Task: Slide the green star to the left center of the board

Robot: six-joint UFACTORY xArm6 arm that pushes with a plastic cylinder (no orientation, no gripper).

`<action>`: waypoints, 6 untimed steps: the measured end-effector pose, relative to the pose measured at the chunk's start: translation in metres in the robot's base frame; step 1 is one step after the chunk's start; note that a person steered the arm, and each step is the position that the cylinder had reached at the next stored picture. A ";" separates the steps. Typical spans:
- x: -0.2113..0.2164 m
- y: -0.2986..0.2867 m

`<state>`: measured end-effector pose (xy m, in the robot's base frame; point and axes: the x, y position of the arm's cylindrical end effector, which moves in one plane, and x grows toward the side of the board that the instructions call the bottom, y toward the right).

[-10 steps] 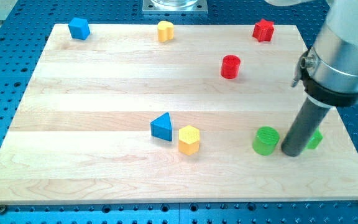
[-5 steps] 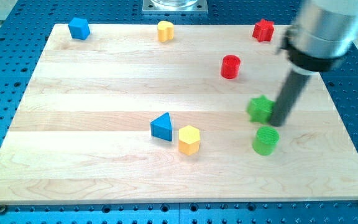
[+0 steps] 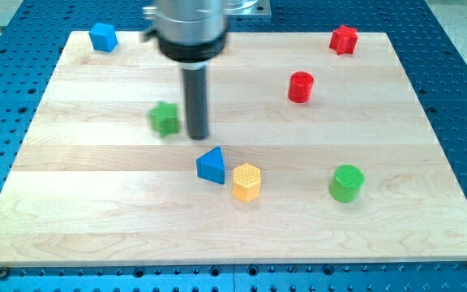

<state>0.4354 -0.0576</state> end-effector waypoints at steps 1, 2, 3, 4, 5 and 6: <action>-0.003 0.030; -0.003 -0.069; -0.008 -0.094; -0.027 -0.031; -0.069 -0.078; -0.079 -0.137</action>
<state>0.3564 -0.1949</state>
